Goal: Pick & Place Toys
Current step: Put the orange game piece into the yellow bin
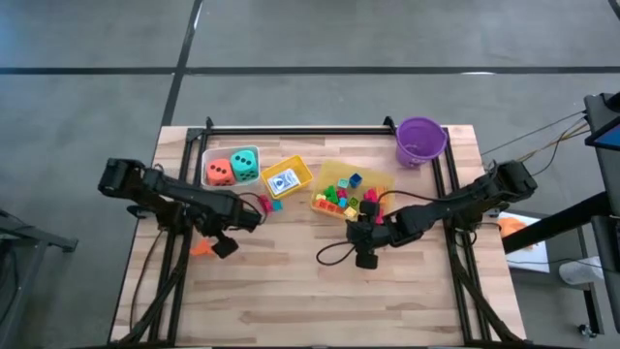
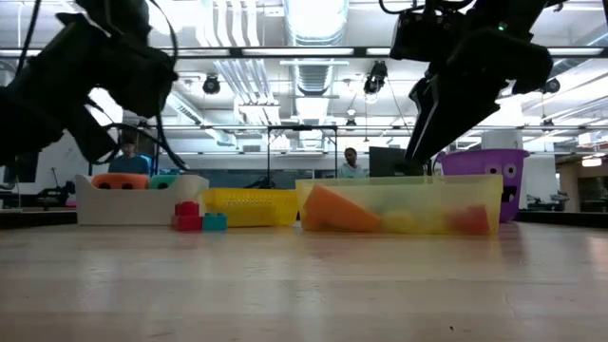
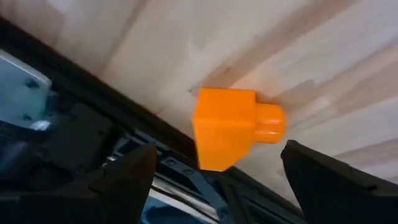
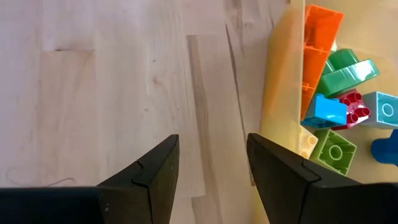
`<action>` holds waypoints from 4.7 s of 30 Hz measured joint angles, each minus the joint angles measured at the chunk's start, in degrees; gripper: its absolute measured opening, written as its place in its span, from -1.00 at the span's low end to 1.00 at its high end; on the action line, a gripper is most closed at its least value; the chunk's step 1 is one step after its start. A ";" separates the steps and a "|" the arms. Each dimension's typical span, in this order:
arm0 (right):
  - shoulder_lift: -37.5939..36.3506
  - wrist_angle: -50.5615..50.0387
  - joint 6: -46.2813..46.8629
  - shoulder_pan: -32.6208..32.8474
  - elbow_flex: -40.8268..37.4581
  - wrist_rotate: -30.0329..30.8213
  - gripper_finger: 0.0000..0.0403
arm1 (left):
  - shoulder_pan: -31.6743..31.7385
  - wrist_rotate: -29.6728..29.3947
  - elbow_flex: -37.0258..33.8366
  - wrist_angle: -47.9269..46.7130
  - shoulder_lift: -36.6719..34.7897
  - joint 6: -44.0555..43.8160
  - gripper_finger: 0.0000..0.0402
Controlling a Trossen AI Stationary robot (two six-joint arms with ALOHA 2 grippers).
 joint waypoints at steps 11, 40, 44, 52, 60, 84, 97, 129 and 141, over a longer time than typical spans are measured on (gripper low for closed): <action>0.00 0.18 -0.04 0.17 1.15 0.00 -0.08 | -0.63 2.28 -3.69 3.66 -1.61 -15.03 0.69; 0.00 0.02 -0.97 1.17 1.05 -0.24 -0.08 | -4.99 13.38 -8.73 19.68 -1.24 -24.22 0.69; 0.00 0.02 -0.96 1.17 1.04 -0.24 -0.08 | -7.11 12.76 -9.40 20.44 -1.24 -24.42 0.69; 0.00 0.07 -0.94 1.17 1.04 -0.24 -0.08 | -9.52 10.05 -10.15 23.68 -1.24 -22.18 0.67; 0.00 0.21 -0.91 1.17 1.04 -0.25 -0.08 | -9.97 9.01 -10.06 23.90 -1.28 -17.85 0.24; 0.00 0.36 -1.15 1.17 1.04 -0.24 -0.08 | -9.97 2.91 -0.61 24.54 -2.42 -18.39 0.24; -0.32 16.01 -8.87 2.72 1.04 9.22 -0.08 | -5.84 -17.75 8.59 51.42 -5.57 -1.63 0.24; -4.07 40.88 -8.98 3.03 4.55 13.66 -0.08 | -3.66 -11.88 9.71 91.48 -7.71 26.93 0.24; -4.02 40.88 -9.09 3.03 6.74 13.18 -0.08 | -3.70 -11.02 11.18 92.70 -7.71 29.64 0.24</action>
